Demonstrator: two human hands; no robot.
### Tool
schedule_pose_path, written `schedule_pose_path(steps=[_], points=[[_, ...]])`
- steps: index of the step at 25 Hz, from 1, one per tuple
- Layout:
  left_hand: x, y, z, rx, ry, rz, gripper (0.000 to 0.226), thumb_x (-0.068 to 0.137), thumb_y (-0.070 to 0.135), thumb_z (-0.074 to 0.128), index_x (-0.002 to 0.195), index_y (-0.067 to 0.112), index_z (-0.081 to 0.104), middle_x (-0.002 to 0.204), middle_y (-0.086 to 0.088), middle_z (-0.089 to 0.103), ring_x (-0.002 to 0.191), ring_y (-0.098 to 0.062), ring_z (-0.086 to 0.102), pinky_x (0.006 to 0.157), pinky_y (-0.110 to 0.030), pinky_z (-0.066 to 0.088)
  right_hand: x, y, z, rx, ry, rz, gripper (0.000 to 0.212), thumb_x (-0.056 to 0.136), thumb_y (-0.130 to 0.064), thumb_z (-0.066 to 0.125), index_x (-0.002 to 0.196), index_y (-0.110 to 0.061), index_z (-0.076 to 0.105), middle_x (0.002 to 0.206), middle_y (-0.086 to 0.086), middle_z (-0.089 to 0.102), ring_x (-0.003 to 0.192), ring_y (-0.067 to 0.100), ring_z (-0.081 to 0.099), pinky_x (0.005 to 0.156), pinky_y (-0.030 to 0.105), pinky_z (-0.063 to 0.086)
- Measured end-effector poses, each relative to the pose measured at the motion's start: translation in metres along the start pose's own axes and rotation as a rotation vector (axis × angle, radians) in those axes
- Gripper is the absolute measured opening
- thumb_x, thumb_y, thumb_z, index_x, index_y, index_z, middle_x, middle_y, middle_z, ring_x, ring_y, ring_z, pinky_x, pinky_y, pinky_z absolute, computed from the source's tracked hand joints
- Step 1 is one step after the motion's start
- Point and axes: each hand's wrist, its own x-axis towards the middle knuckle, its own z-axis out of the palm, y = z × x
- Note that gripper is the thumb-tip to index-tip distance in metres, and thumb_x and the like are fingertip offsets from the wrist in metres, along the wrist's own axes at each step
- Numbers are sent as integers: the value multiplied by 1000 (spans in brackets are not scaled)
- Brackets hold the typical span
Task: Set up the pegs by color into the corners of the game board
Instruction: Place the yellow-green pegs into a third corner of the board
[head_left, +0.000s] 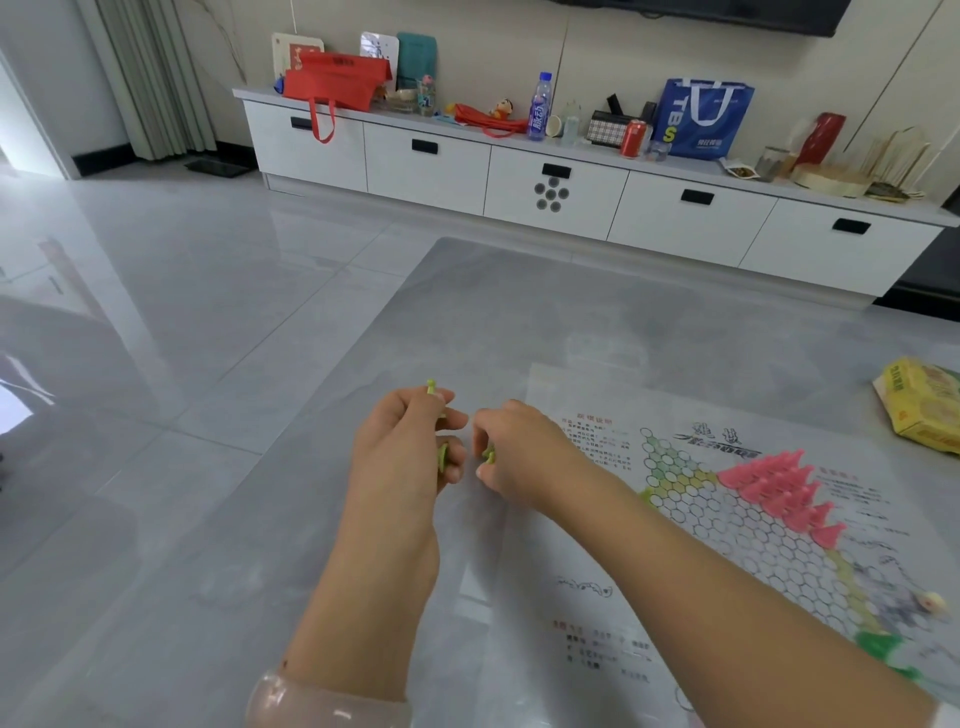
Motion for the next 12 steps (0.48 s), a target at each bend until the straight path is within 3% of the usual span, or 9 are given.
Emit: schedule_pose_path(steps=[4, 6, 10, 12], points=[[5, -6, -3, -85, 30, -69, 20, 90, 4, 41, 80, 8, 58, 75, -7, 51, 53, -16, 43, 49, -22, 40, -18, 5, -25, 278, -35, 58, 14, 80, -17, 62, 95, -18, 60, 92, -3, 53, 85, 15, 52, 68, 23, 40], [5, -12, -1, -215, 33, -186, 17, 88, 2, 41, 79, 4, 55, 73, -9, 48, 55, -17, 45, 46, -20, 45, -36, 5, -45, 465, 15, 32, 11, 79, -20, 65, 89, -21, 60, 84, -6, 55, 78, 14, 54, 62, 22, 43], [-9, -22, 11, -448, -260, -536, 27, 88, 6, 35, 77, -1, 58, 70, -14, 60, 52, -20, 62, 51, -24, 54, -73, -4, -58, 445, 70, -107, 12, 77, -21, 67, 88, -23, 63, 91, -5, 57, 86, 11, 58, 76, 28, 50], [-16, -26, 18, -464, -370, -621, 40, 87, 7, 30, 63, -1, 61, 59, -13, 63, 45, -19, 63, 48, -23, 53, -85, -1, -49, 389, 78, -122, 14, 77, -21, 66, 90, -23, 64, 94, -4, 55, 90, 10, 55, 81, 26, 48]])
